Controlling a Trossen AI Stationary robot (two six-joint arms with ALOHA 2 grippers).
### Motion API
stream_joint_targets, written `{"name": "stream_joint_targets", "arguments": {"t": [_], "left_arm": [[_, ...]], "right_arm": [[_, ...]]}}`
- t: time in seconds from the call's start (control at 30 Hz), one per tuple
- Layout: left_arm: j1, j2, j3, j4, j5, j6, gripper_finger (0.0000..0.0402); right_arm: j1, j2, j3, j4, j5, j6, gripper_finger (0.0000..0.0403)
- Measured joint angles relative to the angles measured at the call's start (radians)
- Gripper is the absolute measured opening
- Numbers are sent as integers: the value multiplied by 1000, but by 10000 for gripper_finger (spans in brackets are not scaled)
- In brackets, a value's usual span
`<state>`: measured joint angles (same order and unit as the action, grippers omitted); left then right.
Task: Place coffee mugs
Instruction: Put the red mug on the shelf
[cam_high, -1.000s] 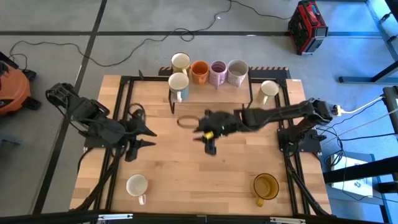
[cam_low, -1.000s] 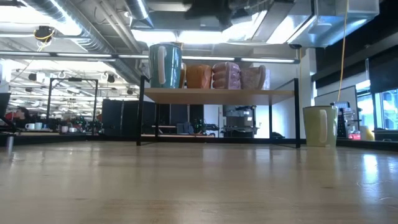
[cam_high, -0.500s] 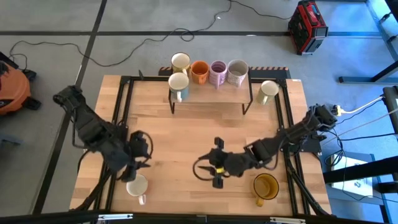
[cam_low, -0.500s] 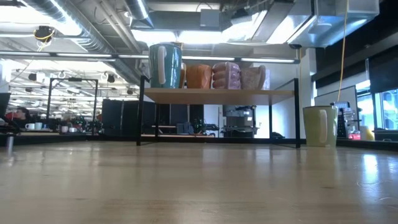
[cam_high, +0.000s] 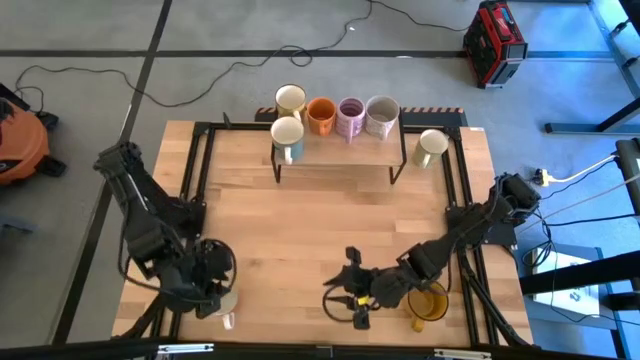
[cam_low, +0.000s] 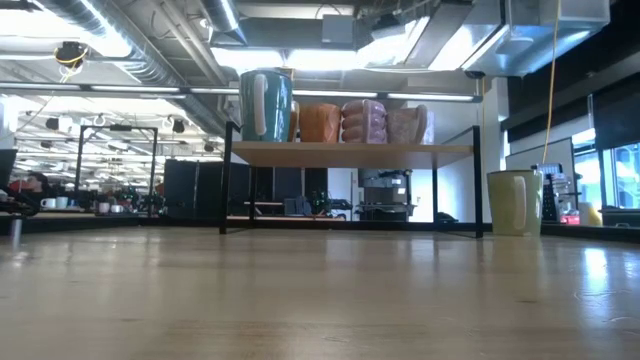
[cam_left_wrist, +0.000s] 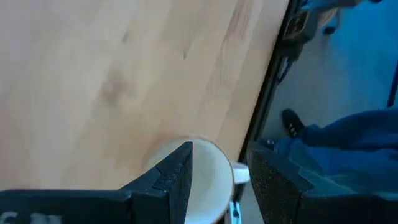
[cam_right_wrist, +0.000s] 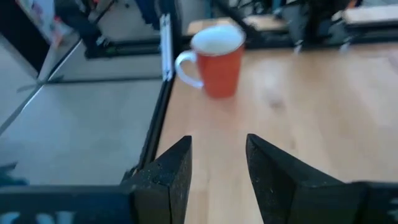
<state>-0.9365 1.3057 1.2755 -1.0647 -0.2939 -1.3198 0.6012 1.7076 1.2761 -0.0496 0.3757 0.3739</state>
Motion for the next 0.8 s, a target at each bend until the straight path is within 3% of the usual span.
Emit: {"name": "stream_joint_targets", "arguments": {"t": [0.3, 0.8], "left_arm": [[-1, 134, -1, -123, 119, -1, 147], [3, 245, -1, -180, 128, 301, 147]], "right_arm": [[29, 69, 0, -4, -47, 39, 140], [28, 79, 0, 1, -9, 142, 140]]}}
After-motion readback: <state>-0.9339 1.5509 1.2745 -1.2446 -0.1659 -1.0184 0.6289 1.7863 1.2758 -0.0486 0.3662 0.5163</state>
